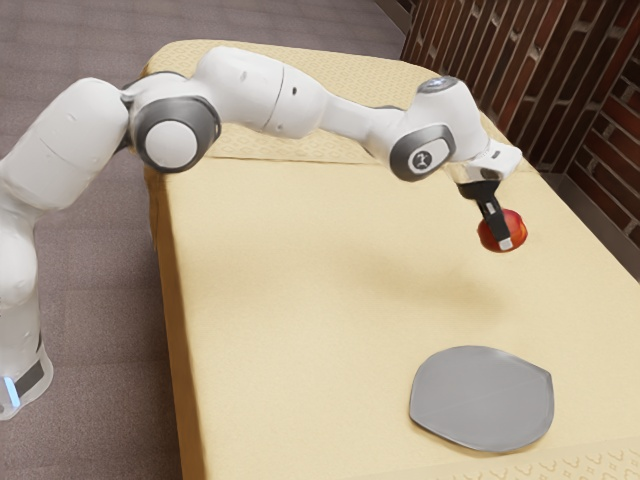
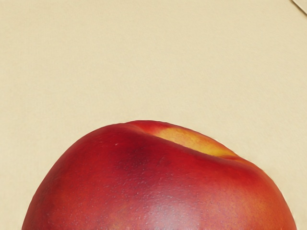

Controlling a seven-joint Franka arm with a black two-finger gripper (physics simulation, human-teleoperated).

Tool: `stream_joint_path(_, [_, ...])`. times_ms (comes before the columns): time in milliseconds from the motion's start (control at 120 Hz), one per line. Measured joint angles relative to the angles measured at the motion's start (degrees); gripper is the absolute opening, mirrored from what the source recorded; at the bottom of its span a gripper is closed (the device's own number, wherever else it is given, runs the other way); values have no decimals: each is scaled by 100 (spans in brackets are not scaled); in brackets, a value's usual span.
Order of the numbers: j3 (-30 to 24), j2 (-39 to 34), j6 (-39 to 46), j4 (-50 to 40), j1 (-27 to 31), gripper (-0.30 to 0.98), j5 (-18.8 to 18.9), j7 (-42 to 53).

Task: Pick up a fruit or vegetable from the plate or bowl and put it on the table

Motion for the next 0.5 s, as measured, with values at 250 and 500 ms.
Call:
stream_joint_path(250, [-1, 26, 1, 2, 145, 60, -33, 201])
stream_joint_path(500, [-38, -9, -18, -22, 142, 67, -132, 696])
